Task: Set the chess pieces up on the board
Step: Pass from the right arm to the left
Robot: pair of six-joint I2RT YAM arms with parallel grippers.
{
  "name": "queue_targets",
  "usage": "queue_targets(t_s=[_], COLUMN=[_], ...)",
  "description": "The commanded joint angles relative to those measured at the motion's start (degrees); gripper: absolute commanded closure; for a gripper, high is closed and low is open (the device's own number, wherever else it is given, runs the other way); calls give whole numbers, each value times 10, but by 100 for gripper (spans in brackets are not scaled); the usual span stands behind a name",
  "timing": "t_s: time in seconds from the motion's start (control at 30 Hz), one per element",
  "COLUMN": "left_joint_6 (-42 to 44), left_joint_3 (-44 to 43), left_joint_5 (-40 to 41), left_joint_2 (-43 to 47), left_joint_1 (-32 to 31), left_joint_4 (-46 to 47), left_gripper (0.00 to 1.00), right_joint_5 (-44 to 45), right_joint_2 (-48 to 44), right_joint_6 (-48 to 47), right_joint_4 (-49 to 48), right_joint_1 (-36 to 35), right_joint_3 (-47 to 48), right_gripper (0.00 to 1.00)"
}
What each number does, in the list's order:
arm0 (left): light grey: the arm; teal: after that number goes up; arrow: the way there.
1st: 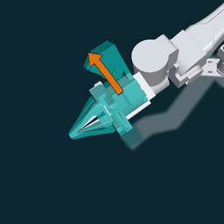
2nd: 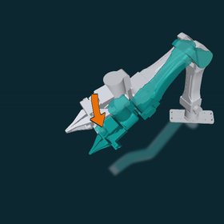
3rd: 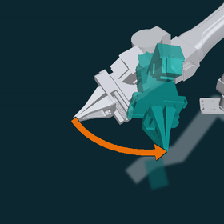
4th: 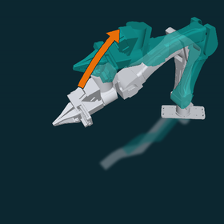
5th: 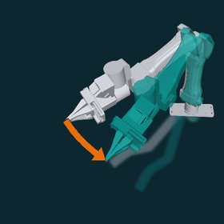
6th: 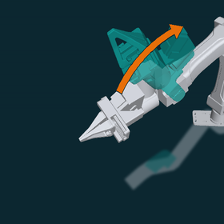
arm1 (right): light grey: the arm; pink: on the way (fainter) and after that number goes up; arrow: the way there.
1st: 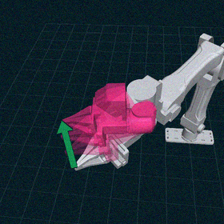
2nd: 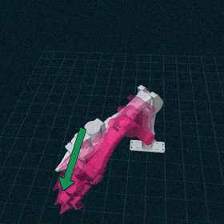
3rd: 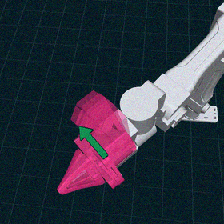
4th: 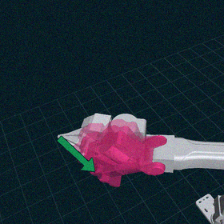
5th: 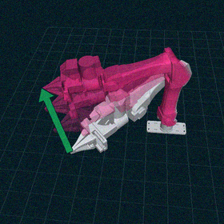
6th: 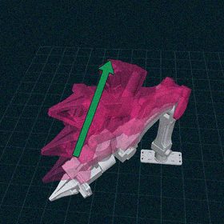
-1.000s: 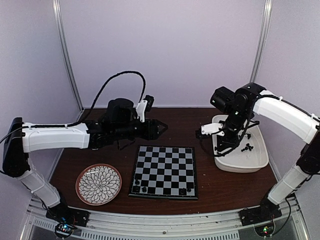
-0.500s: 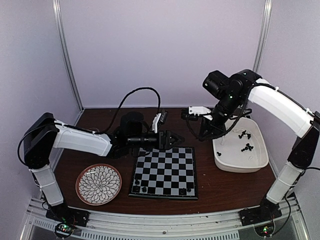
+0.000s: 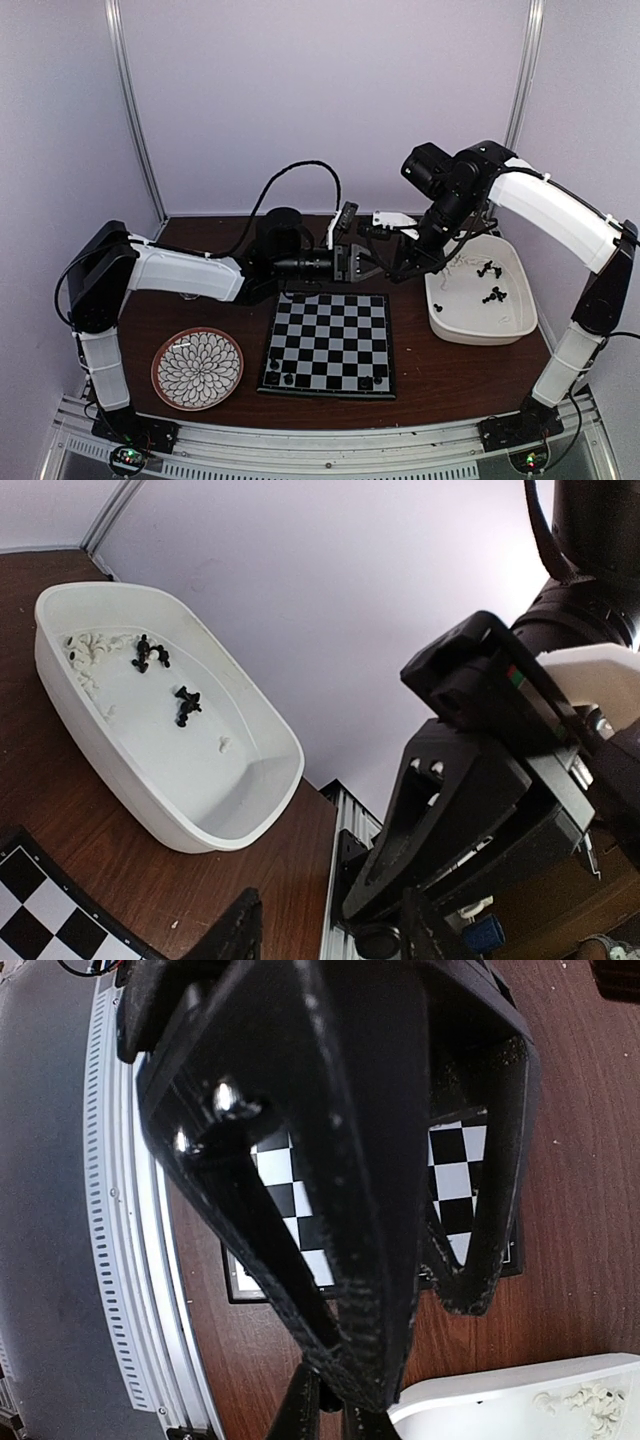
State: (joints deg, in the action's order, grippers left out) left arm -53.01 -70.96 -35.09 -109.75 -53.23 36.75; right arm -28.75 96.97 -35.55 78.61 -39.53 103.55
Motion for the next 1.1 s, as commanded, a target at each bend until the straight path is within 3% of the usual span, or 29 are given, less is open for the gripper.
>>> queue_targets(t_s=[0.0,0.1,0.67,0.8,1.07], left_joint_6=[5,4,-8,-11,-17], left_joint_3=[-24,-27,-26,-27,-29], left_joint_5=[-24,-36,-55,-59,-68], left_joint_2=[-4,-5,-10,-11,-14], left_joint_1=[-5,-5,-5,-4,-4], left_joint_4=[-12,-15,-2,-2,4], left_gripper=[53,53,80,69,79], right_joint_5=[-3,6,14,19,23], right_joint_2=[-3,-3,-6,-6,-7], right_joint_6=[7,7,17,19,24], right_joint_4=[-9,-11,-26,-28,-33], right_joint_1=[-3,-3,-3,-4,-4], right_joint_3=[8,6,3,1,1], right_gripper=[97,97,97,95,95])
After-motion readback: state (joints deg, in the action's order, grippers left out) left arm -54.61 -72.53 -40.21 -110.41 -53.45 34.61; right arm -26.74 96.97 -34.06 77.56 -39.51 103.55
